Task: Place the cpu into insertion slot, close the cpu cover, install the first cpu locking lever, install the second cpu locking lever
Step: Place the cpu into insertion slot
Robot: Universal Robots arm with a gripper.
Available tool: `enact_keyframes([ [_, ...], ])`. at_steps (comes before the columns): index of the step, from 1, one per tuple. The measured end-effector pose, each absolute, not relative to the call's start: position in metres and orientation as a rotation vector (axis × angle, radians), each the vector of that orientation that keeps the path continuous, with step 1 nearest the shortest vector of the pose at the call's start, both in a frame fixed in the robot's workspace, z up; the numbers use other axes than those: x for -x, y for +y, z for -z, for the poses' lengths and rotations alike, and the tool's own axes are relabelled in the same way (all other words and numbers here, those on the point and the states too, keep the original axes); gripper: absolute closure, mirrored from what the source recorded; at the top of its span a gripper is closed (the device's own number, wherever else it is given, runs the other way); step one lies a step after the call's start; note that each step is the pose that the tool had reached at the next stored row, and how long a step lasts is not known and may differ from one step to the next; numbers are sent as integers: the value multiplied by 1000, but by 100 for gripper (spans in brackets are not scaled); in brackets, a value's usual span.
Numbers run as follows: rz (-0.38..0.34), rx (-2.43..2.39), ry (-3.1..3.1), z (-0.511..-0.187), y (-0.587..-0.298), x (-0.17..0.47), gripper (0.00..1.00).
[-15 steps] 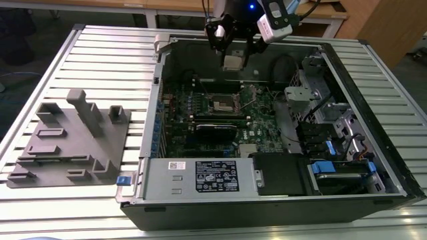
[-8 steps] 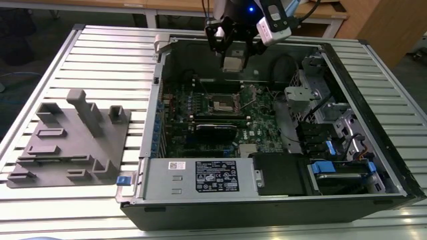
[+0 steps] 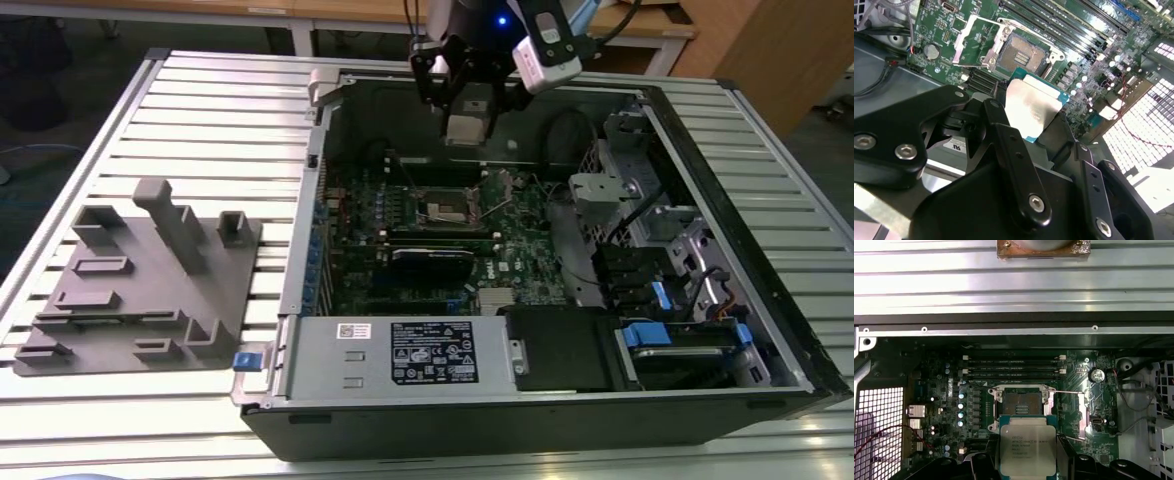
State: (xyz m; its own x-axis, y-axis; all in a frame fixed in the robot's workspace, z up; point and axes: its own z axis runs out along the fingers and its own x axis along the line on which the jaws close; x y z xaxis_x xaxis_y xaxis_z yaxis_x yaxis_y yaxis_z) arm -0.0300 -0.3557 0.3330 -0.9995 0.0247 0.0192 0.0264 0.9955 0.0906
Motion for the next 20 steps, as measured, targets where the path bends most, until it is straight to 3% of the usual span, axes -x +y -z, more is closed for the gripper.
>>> enact_keyframes([
  [20, 142, 40, -3120, -329, -356, 30, 46],
])
